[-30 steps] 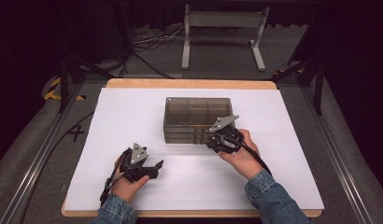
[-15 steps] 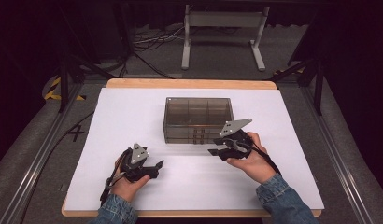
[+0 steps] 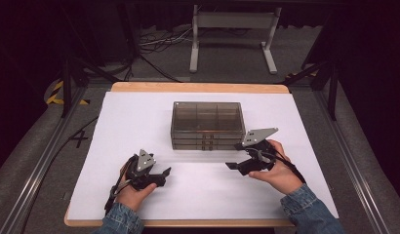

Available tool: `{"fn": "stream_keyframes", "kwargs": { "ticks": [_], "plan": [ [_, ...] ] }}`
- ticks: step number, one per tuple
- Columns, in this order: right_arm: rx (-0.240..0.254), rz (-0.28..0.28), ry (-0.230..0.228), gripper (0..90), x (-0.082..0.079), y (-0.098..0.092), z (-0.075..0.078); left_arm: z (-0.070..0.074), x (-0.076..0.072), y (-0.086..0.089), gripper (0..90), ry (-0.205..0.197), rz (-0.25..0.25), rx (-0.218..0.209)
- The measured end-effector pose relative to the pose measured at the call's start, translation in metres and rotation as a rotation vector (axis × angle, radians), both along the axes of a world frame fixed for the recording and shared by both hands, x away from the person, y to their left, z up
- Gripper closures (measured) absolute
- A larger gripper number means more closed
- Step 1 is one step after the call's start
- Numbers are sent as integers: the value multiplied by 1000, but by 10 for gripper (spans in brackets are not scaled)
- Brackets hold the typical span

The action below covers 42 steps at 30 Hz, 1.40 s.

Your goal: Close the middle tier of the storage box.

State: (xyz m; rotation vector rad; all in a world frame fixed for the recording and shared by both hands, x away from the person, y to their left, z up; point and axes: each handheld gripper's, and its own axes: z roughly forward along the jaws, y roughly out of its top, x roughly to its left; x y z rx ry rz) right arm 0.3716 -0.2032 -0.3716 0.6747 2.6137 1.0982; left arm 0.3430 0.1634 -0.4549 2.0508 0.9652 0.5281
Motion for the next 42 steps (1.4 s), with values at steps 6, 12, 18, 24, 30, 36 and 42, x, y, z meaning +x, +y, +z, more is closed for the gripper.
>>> {"fn": "stream_keyframes", "kwargs": {
  "ticks": [6, 12, 18, 24, 30, 36, 42],
  "plan": [
    [34, -37, -3, 190, -7, -14, -2, 0, 0, 0, 202, 3, 0, 1],
    [34, -64, -44, 141, -12, -24, -4, 0, 0, 0, 202, 2, -1, 3],
    [36, -115, -57, 135, -16, -38, -11, 0, 0, 0, 202, 5, -2, 2],
    [31, -175, -63, 131, -17, -48, -20, 0, 0, -1, 202, 5, -1, -1],
    [33, -232, -67, 131, -19, -56, -29, 0, 0, -1, 202, 4, -3, -1],
    [55, -278, -64, 134, -22, -66, -37, 0, -1, -1, 202, 6, -5, -2],
    [61, -309, -46, 134, -22, -73, -49, 0, 0, -1, 201, 6, -6, -1]
  ]
}}
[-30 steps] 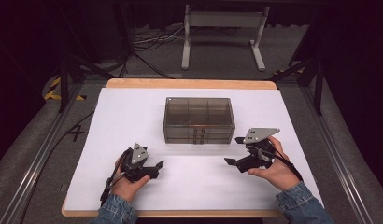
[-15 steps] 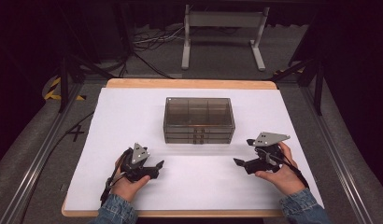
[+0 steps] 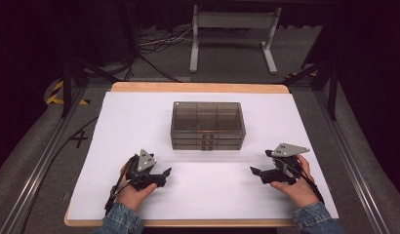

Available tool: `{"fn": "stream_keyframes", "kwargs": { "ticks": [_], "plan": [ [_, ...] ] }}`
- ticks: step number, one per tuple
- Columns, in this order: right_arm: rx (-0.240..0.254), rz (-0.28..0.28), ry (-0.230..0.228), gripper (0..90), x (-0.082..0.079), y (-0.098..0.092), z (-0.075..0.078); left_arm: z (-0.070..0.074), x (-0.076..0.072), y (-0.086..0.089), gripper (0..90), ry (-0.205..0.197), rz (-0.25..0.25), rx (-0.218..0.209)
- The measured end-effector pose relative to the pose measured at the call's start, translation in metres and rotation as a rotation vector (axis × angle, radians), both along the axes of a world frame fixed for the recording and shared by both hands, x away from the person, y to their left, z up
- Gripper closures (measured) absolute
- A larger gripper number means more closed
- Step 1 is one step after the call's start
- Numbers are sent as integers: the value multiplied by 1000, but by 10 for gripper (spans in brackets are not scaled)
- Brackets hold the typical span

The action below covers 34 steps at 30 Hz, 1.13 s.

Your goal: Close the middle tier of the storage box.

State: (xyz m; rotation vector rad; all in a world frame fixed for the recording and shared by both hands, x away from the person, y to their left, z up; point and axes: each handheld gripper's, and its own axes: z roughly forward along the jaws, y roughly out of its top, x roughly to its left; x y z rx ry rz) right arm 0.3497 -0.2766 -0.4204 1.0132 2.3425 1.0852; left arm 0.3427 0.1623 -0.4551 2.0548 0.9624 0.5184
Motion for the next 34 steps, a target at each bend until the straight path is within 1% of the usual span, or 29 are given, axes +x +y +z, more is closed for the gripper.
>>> {"fn": "stream_keyframes", "kwargs": {
  "ticks": [3, 4, 6, 7, 11, 14, 17, 18, 19, 21, 25, 27, 34],
  "plan": [
    [-6, -10, 8, 134, 0, -2, -4, 0, 0, 0, 201, -3, -2, 3],
    [-1, -26, 16, 134, 0, -4, -8, 0, 0, 0, 201, 0, -2, 0],
    [1, -31, 13, 134, 0, -4, -8, 0, 0, 0, 201, -2, -2, 2],
    [1, -45, 14, 134, 0, -5, -11, 0, 0, 0, 201, 0, -6, 2],
    [-10, -62, 16, 130, 1, -6, -14, 0, 0, 0, 201, 1, -8, 6],
    [-19, -72, 20, 107, 3, -6, -20, 0, 1, 0, 201, -2, -7, 10],
    [-52, -77, 23, 73, 5, -4, -25, 0, 1, -1, 200, 1, -5, 11],
    [-71, -81, 19, 60, 5, -3, -28, 0, 1, 0, 200, 1, -7, 13],
    [-84, -84, 33, 61, 7, -2, -29, -1, 1, -1, 200, 2, -6, 13],
    [-65, -83, 62, 49, 9, -4, -29, -1, 1, -1, 199, 9, -7, 12],
    [-75, -92, 61, 27, 10, -3, -30, -1, 1, -2, 196, 8, -9, 23],
    [-76, -92, 60, 27, 10, -3, -30, -2, 1, -2, 194, 15, -7, 15],
    [-74, -92, 59, 27, 10, -3, -30, -1, 1, -2, 192, 13, -7, 22]
  ]
}}
